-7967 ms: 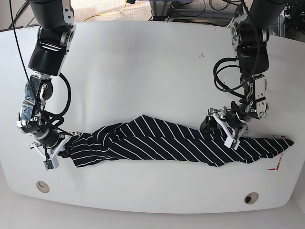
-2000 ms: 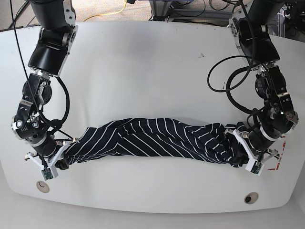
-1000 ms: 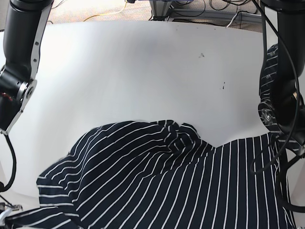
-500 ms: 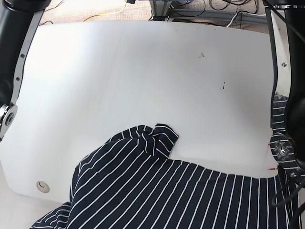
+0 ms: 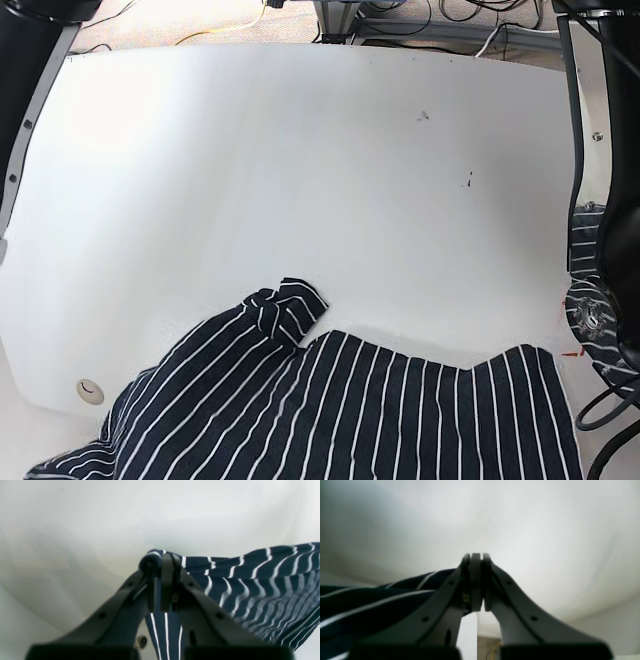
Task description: Layout the t-shirt on the table in an organized manner, then fold the t-shirt properly
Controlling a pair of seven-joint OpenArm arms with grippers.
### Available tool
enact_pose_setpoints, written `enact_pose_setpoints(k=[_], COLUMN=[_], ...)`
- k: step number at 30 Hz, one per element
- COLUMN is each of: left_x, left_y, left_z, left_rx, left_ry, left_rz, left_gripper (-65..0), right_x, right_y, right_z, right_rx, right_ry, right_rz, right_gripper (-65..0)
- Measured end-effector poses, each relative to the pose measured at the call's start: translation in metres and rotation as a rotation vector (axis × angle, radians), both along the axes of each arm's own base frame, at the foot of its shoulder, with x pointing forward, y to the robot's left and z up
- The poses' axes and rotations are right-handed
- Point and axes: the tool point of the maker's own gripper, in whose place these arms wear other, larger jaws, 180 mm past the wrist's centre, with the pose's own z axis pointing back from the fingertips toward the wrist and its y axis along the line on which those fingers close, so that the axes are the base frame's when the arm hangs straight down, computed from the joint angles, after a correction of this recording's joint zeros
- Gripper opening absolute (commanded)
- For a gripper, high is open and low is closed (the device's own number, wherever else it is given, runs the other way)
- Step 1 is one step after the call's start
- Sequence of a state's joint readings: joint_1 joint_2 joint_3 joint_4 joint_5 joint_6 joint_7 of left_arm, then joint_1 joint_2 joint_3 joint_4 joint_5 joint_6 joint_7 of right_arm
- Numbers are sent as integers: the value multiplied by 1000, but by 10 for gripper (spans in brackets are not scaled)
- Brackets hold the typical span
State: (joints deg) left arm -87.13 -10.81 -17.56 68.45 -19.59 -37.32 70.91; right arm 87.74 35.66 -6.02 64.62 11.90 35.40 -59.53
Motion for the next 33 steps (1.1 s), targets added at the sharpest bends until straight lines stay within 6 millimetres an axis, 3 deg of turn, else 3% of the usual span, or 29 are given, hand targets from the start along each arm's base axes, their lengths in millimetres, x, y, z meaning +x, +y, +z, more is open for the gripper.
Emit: enact_pose_setpoints(k=[4, 9, 15, 18, 24, 26, 28, 33], left_x=[-2, -3, -5, -7, -23, -29, -31, -27], left_y=[0, 4, 15, 20, 15, 13, 15, 17], left_z=[5, 6, 6, 7, 17, 13, 3, -44], left_rx=[-3, -4, -5, -3, 22, 35, 51, 96], left_ry=[-14, -17, -19, -23, -99, -120, -112, -23], left_rz=[-3, 4, 21, 32, 23, 28, 45, 87], left_gripper=[-650, -650, -650, -650, -650, -650, -650, -650], right_x=[6, 4, -6, -13, -29, -33, -33, -30], right_y=[5, 9, -11, -18, -13, -11, -15, -14], right_z=[-16, -9, -15, -11, 6, -2, -24, -80], right_rx=[-2, -24, -24, -44, -38, -35, -38, -47], right_ry=[48, 39, 86, 74, -47, -53, -6, 105], right_rz=[10, 24, -31, -56, -28, -24, -46, -71], right_gripper=[-650, -650, -650, -650, -650, -650, -650, -650])
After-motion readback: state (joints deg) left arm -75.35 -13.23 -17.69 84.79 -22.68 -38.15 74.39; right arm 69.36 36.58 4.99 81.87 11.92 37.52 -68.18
